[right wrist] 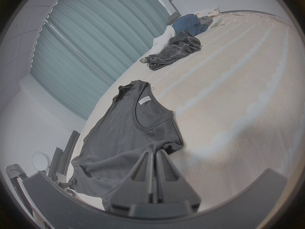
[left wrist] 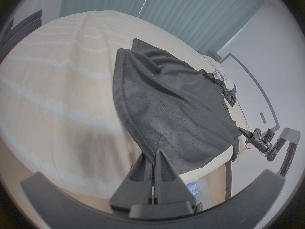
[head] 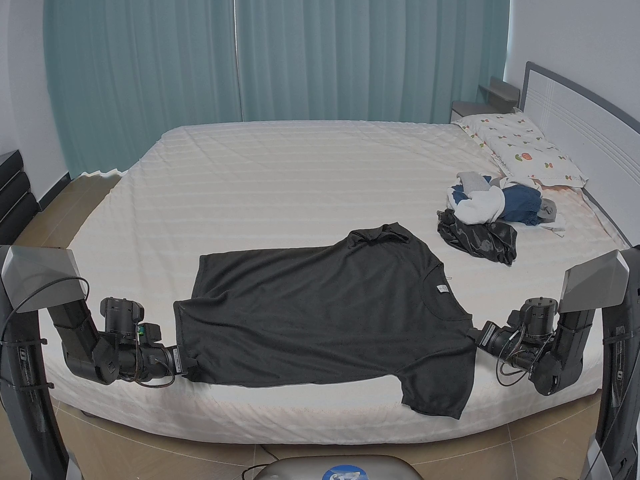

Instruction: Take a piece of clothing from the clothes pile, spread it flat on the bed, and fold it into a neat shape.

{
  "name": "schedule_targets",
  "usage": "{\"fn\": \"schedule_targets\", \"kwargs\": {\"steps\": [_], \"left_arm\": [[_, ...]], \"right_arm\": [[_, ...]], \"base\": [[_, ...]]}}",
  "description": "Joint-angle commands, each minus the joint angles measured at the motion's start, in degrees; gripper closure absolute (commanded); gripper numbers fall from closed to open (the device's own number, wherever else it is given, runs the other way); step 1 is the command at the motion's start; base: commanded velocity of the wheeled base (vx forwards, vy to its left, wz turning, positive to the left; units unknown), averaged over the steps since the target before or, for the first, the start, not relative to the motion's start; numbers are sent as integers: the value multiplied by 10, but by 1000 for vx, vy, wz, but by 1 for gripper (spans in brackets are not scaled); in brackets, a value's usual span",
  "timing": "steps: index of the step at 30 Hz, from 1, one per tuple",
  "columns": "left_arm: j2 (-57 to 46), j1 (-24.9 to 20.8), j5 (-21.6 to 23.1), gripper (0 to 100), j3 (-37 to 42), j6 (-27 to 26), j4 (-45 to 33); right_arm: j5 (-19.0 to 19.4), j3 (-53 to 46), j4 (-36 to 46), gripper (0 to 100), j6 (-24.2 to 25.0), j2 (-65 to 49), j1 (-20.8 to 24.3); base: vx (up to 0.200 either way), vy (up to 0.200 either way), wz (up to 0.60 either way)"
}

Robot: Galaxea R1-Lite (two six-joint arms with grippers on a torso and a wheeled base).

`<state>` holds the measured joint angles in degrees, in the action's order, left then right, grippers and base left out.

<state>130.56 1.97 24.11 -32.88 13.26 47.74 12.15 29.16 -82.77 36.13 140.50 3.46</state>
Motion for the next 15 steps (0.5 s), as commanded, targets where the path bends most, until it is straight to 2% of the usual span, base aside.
{"fn": "schedule_targets", "kwargs": {"steps": [1,7,9,14,15], "left_arm": [[-17,8,1,100,14,12,0],[-17,8,2,100,24,13,2],[-16,8,3,100,24,14,2],[-12,8,4,100,24,14,2],[-12,8,4,100,24,14,2]], "right_arm": [[1,-4,-22,0,0,21,1],[5,-41,-40,0,-4,8,-11],[25,-76,-45,0,-12,-6,-20],[117,-152,-69,0,-70,-35,-36],[117,-152,-69,0,-70,-35,-36]], "base": [[0,0,0],[0,0,0],[0,0,0],[0,0,0],[0,0,0]]}}
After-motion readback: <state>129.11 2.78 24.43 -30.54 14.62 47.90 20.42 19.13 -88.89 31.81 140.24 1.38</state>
